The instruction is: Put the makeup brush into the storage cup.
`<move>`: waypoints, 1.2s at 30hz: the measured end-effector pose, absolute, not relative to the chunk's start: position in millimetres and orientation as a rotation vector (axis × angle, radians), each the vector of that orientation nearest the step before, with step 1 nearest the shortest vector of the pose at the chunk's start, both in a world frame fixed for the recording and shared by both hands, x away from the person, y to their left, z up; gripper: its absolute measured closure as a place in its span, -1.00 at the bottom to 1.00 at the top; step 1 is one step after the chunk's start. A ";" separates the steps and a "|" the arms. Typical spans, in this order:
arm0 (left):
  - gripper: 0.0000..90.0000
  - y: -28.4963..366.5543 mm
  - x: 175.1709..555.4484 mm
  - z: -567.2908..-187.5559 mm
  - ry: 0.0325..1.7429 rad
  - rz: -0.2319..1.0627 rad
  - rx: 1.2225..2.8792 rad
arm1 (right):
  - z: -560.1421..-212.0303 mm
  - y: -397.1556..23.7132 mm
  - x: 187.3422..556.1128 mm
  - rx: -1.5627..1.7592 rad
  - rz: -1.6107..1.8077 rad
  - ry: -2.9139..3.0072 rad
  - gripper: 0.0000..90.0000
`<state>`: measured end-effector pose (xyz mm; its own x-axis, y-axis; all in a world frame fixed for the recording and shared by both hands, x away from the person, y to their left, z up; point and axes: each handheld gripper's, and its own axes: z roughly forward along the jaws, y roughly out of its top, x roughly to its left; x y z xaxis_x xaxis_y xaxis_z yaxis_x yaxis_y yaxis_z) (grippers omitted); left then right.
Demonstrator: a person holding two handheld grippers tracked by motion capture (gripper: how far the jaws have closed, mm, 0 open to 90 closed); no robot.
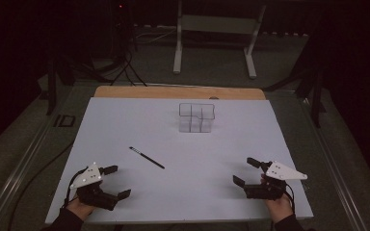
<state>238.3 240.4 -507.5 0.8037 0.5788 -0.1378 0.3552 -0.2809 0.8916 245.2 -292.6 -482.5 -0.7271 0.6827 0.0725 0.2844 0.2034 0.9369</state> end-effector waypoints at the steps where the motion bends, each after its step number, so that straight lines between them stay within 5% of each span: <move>1: -0.99 240.3 238.3 -507.4 0.705 0.258 1.900 | -482.4 -292.8 245.2 0.901 1.534 2.127 -0.72; 19: -0.99 238.3 240.0 -497.0 0.772 0.197 1.823 | -479.1 -290.6 243.2 0.859 1.542 2.139 -0.72; 36: -0.99 232.7 258.4 -457.5 0.667 0.201 1.978 | -478.2 -290.0 243.0 0.858 1.542 2.135 -0.71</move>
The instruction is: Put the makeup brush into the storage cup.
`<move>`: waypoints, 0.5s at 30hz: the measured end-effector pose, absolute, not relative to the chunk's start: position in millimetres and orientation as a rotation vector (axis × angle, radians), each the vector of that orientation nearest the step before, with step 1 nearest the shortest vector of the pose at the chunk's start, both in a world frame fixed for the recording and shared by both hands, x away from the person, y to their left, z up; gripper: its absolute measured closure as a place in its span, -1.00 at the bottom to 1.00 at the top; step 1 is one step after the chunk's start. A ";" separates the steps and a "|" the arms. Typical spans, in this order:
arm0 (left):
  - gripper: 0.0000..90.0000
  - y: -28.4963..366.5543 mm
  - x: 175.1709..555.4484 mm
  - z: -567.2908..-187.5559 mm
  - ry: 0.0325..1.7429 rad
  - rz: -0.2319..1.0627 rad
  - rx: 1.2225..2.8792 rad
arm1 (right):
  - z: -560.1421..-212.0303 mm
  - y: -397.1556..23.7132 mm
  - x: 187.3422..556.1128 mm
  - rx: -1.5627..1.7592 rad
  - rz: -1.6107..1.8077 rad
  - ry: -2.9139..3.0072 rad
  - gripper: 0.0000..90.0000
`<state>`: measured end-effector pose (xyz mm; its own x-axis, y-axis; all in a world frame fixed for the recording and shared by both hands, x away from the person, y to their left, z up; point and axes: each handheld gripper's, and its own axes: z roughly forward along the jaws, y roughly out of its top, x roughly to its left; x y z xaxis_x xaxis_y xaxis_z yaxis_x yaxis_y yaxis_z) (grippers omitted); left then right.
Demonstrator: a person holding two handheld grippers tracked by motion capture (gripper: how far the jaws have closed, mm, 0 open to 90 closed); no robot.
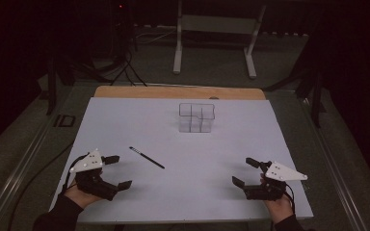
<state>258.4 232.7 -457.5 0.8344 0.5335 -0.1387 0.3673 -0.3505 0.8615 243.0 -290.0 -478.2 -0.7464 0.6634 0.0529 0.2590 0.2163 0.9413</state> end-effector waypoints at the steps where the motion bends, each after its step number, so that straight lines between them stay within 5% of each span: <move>1: -0.99 233.3 260.1 -455.6 0.656 0.204 1.983 | -478.1 -290.0 243.0 0.857 1.541 2.135 -0.71; 15: -0.99 236.1 289.9 -443.6 0.567 0.163 2.086 | -477.1 -289.1 242.0 0.849 1.547 2.136 -0.71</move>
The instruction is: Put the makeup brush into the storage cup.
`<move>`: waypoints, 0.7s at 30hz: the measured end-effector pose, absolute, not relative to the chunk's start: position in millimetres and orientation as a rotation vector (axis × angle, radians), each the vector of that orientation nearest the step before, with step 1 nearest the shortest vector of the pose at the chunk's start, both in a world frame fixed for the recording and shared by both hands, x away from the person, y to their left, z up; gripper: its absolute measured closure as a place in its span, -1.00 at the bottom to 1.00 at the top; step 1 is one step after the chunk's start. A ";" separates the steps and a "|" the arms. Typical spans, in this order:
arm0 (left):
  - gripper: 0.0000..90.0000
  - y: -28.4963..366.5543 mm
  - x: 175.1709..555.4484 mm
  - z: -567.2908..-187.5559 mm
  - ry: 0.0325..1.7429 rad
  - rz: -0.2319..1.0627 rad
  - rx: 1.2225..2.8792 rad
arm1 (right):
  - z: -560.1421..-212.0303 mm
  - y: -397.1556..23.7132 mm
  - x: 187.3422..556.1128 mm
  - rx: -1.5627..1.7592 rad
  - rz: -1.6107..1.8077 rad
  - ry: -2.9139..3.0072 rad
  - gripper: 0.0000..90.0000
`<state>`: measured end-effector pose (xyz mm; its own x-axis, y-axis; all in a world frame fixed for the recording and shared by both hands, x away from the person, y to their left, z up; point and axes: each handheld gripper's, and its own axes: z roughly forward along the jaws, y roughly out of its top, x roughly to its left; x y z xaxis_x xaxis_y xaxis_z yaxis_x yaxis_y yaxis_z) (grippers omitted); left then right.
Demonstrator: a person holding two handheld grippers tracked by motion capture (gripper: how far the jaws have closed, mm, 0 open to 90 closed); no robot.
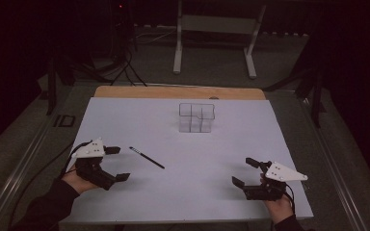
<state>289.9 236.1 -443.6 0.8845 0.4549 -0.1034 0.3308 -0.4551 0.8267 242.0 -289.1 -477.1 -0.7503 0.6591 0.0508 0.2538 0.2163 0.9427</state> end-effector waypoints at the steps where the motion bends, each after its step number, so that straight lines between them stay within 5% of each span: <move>1: -0.99 235.6 292.2 -442.9 0.557 0.164 2.099 | -477.1 -289.0 242.0 0.850 1.543 2.137 -0.71; 21: -0.99 211.1 326.7 -423.9 0.396 0.166 2.260 | -477.1 -287.8 241.6 0.837 1.542 2.146 -0.71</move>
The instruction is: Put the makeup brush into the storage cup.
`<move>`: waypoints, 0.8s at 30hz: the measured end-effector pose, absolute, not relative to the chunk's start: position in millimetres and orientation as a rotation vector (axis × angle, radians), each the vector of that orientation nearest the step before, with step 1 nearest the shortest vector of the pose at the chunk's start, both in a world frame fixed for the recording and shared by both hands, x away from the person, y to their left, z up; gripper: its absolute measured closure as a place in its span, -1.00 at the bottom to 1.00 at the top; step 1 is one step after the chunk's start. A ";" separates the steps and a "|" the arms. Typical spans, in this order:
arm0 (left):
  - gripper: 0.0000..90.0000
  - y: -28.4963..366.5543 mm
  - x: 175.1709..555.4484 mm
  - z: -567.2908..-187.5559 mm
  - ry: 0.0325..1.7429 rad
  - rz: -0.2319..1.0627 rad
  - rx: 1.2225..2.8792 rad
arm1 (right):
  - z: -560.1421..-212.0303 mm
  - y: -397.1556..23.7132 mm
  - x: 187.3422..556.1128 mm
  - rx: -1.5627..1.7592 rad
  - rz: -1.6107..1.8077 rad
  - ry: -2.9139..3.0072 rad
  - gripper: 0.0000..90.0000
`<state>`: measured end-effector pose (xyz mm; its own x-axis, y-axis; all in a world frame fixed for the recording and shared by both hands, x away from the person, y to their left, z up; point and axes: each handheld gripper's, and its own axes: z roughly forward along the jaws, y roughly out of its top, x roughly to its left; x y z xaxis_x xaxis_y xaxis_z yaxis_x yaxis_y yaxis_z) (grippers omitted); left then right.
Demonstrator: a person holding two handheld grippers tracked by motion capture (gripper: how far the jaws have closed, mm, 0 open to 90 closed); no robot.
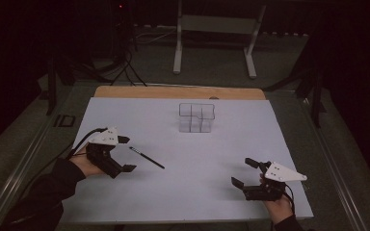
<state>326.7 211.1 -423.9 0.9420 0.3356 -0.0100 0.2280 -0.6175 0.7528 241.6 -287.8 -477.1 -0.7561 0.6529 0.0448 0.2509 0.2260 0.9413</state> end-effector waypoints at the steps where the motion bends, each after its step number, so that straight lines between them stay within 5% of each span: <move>1: -0.99 209.8 328.4 -422.8 0.387 0.163 2.267 | -477.1 -287.7 241.6 0.836 1.542 2.146 -0.71; 24: -0.99 185.2 365.5 -431.4 0.229 0.117 2.489 | -478.4 -286.1 242.1 0.839 1.541 2.156 -0.71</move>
<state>365.5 185.2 -431.4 0.9810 0.1920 0.0295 0.1360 -0.7874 0.6012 242.1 -286.1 -478.4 -0.7586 0.6497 0.0492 0.2569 0.2289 0.9389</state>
